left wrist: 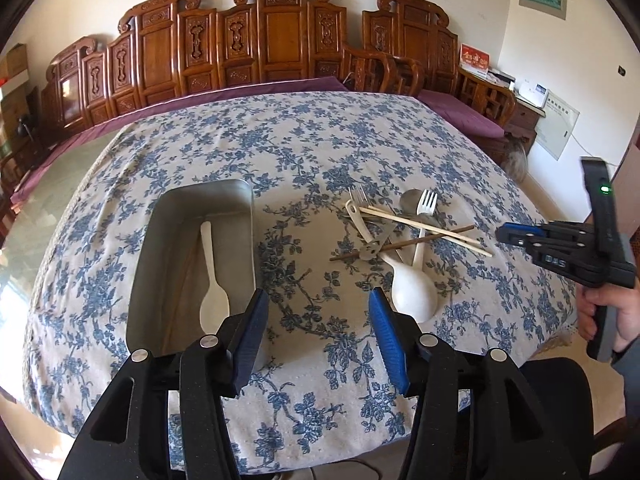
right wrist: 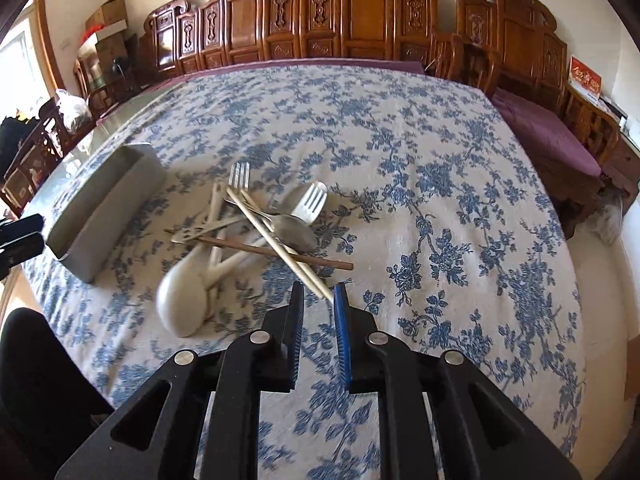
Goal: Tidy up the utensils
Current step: 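Reach back to the pile and grasp a wooden chopstick with the right tool, then grasp a white plastic spoon with the left tool while the right tool holds the chopstick, then carry the spoon into the tray and open the left tool while the right tool carries the chopstick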
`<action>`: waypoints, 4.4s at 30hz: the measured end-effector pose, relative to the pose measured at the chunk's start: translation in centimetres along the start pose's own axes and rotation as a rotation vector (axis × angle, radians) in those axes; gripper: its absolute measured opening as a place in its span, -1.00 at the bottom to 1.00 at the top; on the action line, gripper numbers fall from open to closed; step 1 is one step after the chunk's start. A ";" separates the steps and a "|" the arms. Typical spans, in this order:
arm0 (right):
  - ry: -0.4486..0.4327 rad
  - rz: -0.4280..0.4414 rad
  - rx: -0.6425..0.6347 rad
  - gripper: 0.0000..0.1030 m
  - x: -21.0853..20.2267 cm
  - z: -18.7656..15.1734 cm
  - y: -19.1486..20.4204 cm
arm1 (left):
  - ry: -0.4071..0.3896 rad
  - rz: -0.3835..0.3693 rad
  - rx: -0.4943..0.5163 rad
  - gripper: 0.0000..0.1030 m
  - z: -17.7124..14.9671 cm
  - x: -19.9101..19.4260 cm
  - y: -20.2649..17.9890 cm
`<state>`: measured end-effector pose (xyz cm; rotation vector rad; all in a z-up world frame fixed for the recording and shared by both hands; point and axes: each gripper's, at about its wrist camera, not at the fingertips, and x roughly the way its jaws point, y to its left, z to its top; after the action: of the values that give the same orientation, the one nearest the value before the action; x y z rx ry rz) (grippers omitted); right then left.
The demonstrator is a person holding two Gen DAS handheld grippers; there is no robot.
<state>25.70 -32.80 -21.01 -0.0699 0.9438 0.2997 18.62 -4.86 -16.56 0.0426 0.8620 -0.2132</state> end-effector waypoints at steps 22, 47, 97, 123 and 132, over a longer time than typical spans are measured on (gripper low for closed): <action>0.079 0.076 -0.103 -0.70 5.1 0.6 1.4 | 0.058 0.005 0.005 -0.03 -0.8 1.9 -0.8; -0.029 0.109 0.002 -0.89 -1.9 0.9 -1.4 | 0.109 -0.009 0.075 -0.02 2.2 7.5 -3.5; -0.001 0.105 0.035 -0.89 -1.3 0.7 -2.4 | 0.219 -0.166 0.011 -0.56 0.7 9.6 -9.0; -0.003 0.123 -0.008 -0.89 -1.8 0.9 -0.3 | 0.214 -0.187 -0.081 -0.89 0.9 5.7 -6.1; -0.014 0.133 -0.038 -0.89 -2.5 1.1 1.4 | 0.180 -0.127 -0.080 -0.90 1.3 3.7 -3.6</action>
<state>24.81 -31.85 -18.24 -0.0402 0.9305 0.4405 21.19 -9.18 -18.40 -0.0685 1.0532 -0.2966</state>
